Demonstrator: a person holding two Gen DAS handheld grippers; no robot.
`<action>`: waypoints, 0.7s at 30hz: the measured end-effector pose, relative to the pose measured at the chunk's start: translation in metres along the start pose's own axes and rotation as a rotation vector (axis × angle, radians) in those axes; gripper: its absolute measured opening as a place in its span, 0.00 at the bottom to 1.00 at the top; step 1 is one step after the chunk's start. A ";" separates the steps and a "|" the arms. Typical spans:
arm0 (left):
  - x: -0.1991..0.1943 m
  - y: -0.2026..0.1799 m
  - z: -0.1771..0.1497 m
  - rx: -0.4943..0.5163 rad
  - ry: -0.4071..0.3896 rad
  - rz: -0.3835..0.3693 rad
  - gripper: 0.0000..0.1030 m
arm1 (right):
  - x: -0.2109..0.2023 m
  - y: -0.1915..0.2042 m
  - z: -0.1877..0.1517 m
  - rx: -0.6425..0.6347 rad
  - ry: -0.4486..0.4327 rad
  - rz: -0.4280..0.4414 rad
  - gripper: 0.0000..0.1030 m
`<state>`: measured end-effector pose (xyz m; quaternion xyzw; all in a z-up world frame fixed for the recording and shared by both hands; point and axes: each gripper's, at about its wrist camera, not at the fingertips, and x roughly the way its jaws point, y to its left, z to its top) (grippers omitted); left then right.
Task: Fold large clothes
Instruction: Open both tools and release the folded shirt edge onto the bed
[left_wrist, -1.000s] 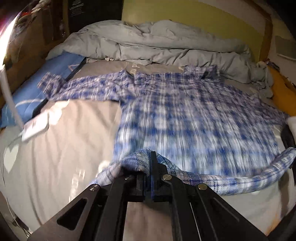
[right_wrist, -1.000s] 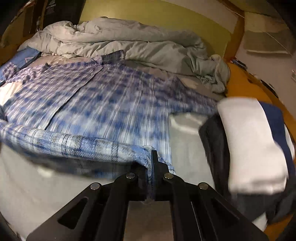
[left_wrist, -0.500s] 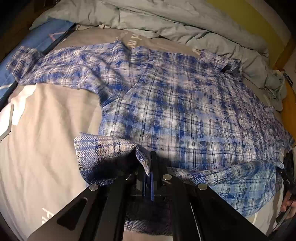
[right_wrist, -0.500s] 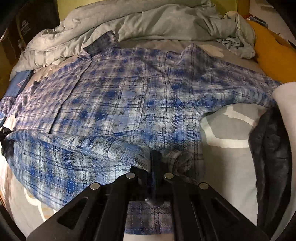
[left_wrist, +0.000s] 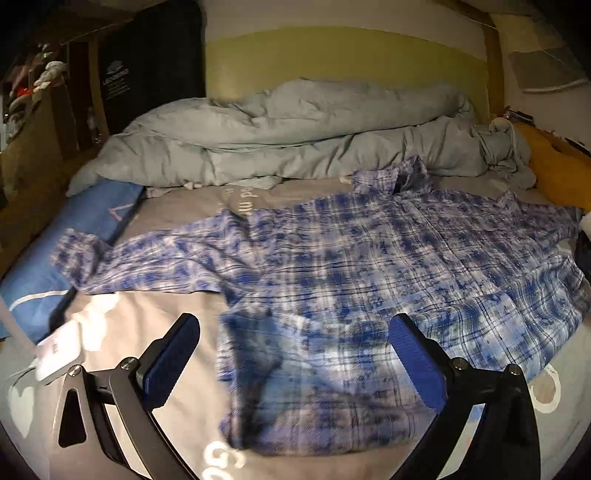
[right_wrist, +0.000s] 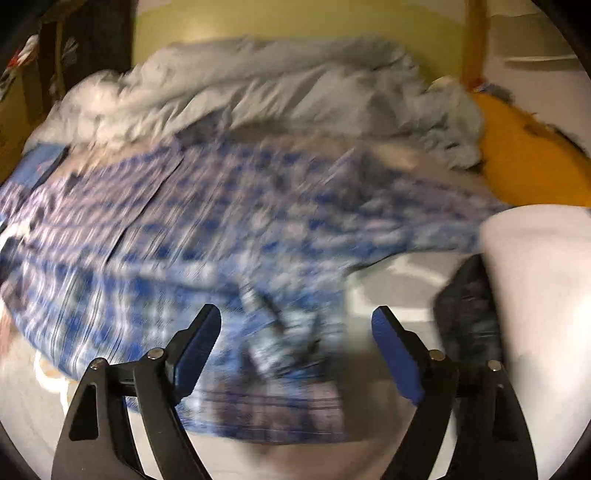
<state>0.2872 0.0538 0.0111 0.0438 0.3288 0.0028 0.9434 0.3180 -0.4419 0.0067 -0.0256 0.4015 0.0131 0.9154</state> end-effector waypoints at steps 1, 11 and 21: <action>-0.002 0.002 0.000 -0.005 0.004 -0.008 1.00 | -0.006 -0.004 0.002 0.016 -0.031 -0.028 0.82; 0.030 0.046 -0.030 -0.082 0.094 0.024 1.00 | 0.036 0.024 -0.017 -0.160 0.203 -0.006 0.81; 0.042 0.071 -0.037 -0.051 0.135 0.014 1.00 | 0.019 -0.029 0.001 0.005 -0.042 -0.345 0.72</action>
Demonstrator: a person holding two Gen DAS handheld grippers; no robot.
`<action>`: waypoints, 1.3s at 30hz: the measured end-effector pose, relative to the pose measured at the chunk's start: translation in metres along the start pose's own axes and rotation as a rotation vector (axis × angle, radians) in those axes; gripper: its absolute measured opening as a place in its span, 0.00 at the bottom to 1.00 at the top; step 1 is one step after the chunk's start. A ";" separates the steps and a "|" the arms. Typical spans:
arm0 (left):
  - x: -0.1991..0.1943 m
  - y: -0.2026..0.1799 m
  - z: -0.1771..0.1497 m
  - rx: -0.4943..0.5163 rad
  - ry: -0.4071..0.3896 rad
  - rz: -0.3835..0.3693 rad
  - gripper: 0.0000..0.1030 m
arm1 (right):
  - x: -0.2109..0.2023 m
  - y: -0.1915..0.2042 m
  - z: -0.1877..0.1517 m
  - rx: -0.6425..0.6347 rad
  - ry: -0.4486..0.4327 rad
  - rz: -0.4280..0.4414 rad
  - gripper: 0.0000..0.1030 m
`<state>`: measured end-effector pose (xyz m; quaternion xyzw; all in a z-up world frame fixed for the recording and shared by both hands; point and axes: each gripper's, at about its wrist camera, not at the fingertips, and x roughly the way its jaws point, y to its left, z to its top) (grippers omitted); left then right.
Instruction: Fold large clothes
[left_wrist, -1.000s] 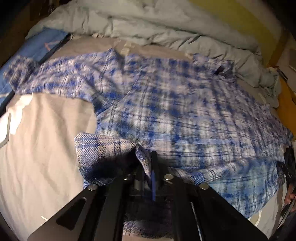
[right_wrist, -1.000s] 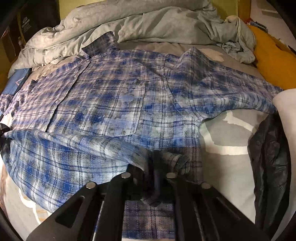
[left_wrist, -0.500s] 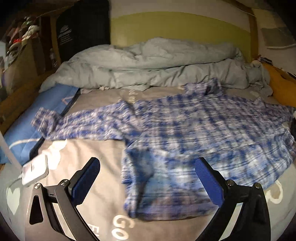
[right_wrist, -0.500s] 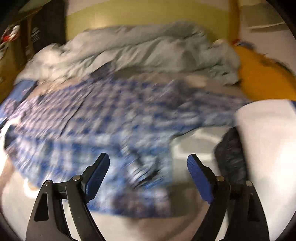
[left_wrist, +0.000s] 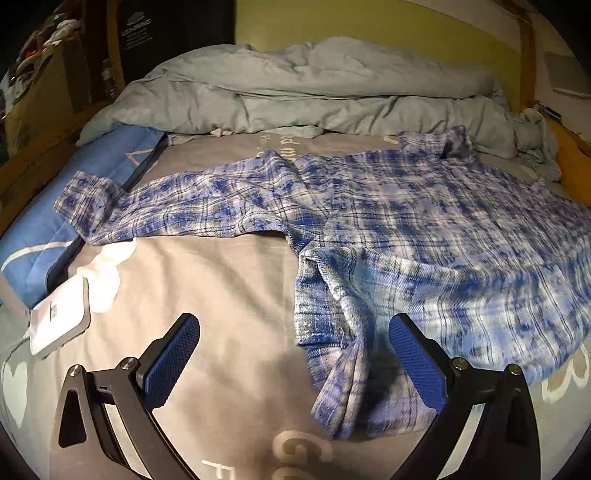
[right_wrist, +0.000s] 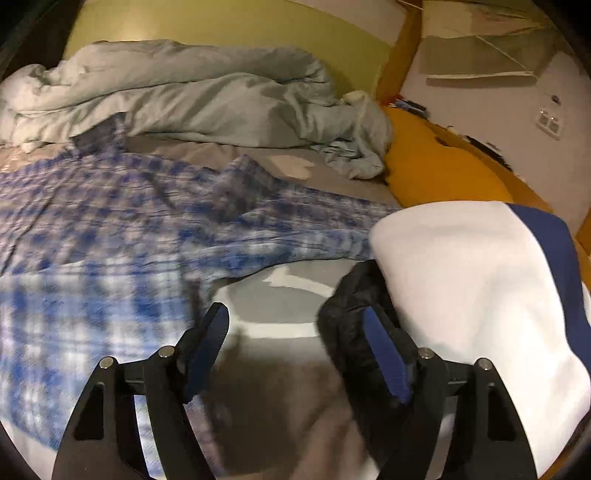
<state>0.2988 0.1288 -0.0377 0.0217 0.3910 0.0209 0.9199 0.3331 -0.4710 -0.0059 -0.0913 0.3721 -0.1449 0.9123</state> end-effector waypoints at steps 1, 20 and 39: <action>-0.001 0.000 -0.001 0.008 -0.002 -0.004 1.00 | -0.002 0.000 -0.001 0.004 0.008 0.049 0.72; 0.028 0.016 0.024 -0.139 -0.088 -0.276 0.04 | -0.001 0.003 -0.005 0.132 -0.050 0.385 0.04; 0.001 0.034 -0.001 -0.277 0.037 -0.252 0.69 | -0.003 -0.021 -0.025 0.324 0.126 0.411 0.52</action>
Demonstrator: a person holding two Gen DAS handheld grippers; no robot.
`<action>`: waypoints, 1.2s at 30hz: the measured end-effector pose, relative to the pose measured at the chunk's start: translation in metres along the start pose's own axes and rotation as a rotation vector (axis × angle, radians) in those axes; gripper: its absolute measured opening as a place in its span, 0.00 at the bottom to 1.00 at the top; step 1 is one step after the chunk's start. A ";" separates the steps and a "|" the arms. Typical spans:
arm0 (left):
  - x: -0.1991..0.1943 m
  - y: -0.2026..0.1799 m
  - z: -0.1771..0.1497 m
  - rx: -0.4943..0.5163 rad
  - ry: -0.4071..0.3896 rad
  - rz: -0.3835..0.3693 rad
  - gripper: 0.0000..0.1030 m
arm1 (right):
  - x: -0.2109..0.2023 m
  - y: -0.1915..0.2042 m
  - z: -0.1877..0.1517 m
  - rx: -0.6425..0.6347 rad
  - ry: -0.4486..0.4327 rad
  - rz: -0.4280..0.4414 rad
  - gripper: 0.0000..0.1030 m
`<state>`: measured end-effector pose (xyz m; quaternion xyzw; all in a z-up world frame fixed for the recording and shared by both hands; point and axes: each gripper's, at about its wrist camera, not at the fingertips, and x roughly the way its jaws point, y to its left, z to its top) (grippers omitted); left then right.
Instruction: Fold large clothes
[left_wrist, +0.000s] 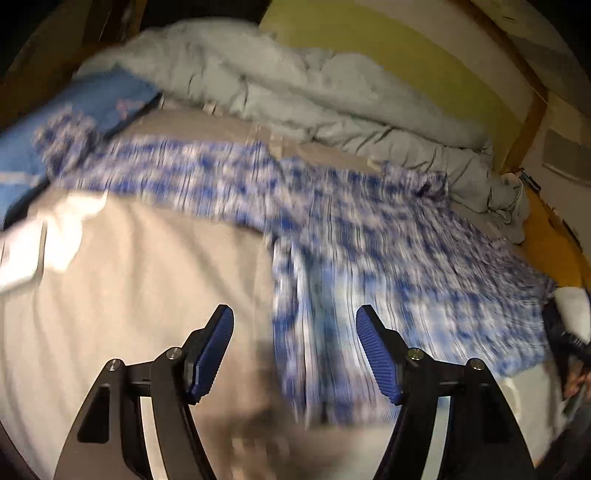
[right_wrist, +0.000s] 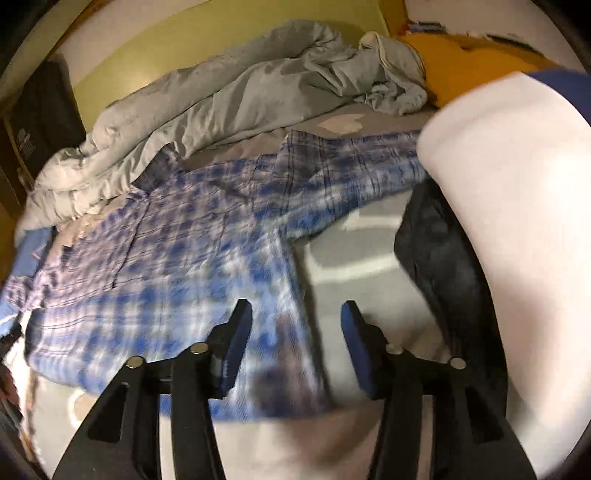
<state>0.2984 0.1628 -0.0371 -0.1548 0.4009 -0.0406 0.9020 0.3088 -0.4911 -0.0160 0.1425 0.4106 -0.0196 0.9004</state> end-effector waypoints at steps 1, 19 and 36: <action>-0.002 0.002 -0.006 -0.029 0.026 -0.029 0.70 | -0.003 0.001 -0.006 -0.004 0.014 -0.005 0.55; -0.055 -0.007 -0.044 -0.032 -0.060 0.060 0.05 | -0.029 -0.003 -0.031 0.020 -0.023 0.042 0.02; -0.059 -0.016 -0.053 0.085 -0.117 0.172 0.66 | -0.049 0.018 -0.046 -0.160 -0.106 -0.193 0.36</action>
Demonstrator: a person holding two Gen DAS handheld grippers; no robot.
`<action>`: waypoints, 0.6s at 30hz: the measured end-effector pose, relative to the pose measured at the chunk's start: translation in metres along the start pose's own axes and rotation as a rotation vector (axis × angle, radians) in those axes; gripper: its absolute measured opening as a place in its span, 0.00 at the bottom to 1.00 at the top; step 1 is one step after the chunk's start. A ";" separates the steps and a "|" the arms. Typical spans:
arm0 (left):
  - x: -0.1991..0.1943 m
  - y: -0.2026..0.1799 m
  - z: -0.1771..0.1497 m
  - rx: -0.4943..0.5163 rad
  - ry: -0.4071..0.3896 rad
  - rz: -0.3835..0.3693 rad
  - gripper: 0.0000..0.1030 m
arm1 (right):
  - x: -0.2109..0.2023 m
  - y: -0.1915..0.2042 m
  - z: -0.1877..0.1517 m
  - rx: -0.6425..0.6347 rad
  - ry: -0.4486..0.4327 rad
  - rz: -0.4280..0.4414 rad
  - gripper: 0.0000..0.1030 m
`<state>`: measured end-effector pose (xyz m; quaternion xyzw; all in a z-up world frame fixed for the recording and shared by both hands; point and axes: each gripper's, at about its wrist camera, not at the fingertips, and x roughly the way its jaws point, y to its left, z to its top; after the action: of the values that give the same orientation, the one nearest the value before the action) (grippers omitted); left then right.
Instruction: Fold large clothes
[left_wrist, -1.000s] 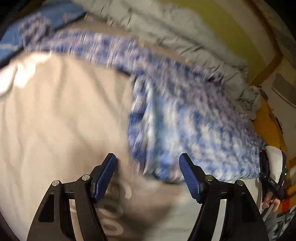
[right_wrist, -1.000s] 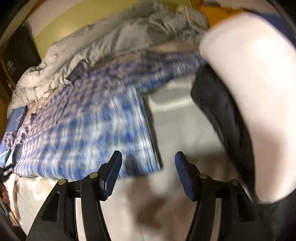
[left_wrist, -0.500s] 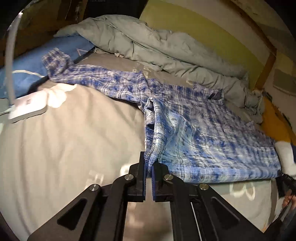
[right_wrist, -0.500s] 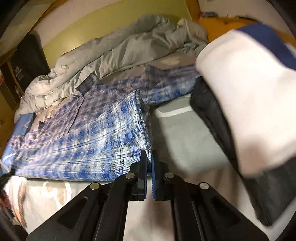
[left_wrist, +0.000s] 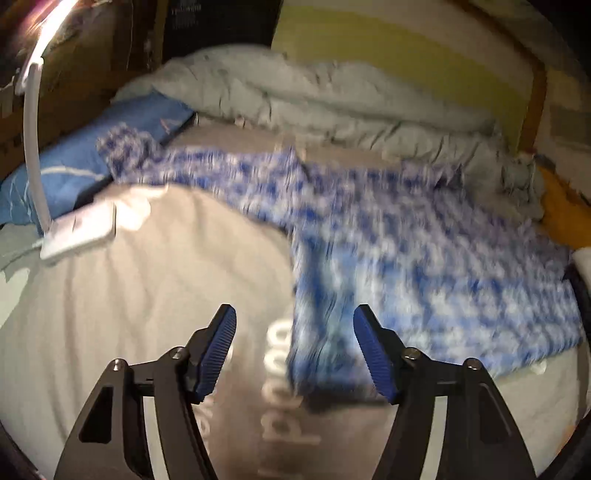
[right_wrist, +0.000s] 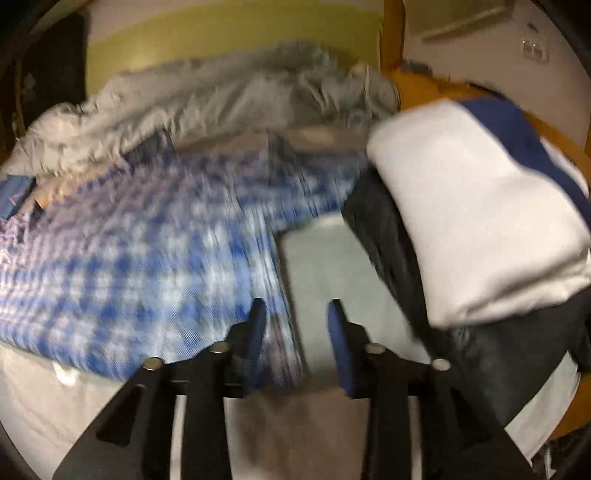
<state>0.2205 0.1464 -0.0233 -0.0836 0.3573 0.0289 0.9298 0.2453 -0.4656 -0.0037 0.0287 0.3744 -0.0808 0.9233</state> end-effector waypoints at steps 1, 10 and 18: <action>-0.002 -0.003 0.008 0.006 -0.011 -0.012 0.66 | -0.002 0.002 0.004 -0.002 -0.016 0.020 0.36; -0.002 -0.064 0.054 0.157 -0.056 -0.076 0.82 | -0.004 0.066 0.042 -0.124 -0.060 0.164 0.83; 0.056 -0.084 0.024 0.230 0.107 -0.065 0.83 | 0.046 0.081 0.030 -0.100 0.095 0.211 0.94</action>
<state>0.2879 0.0675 -0.0317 0.0105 0.4043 -0.0469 0.9134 0.3122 -0.3955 -0.0154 0.0257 0.4160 0.0372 0.9083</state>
